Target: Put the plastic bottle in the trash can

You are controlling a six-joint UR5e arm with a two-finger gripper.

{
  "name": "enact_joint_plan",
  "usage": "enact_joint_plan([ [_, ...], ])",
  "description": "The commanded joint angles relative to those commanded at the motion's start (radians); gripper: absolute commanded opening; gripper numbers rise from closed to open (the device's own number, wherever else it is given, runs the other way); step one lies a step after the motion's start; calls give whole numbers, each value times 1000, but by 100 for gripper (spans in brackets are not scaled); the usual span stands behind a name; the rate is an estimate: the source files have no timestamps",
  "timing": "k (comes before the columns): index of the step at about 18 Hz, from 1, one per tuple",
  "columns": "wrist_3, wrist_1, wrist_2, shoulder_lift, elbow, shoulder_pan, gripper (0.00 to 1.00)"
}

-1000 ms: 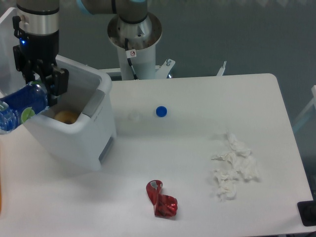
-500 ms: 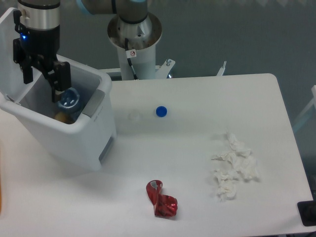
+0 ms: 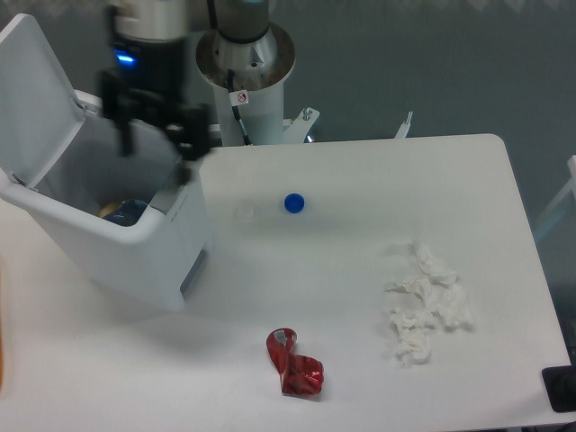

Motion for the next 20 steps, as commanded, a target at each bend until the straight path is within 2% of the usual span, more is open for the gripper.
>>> enact_joint_plan([
  [3,40,11,0,-101,18,94,100],
  [6,90,49,38,-201,25,137,100],
  [8,135,86,104,-259,28,145,100],
  [13,234,95,176,-379,35,158,100],
  [14,276,94,186,-397,43,169,100],
  [17,414,92,193,-401,49,191,100],
  [20,431,92,195,-401,49,191,100],
])
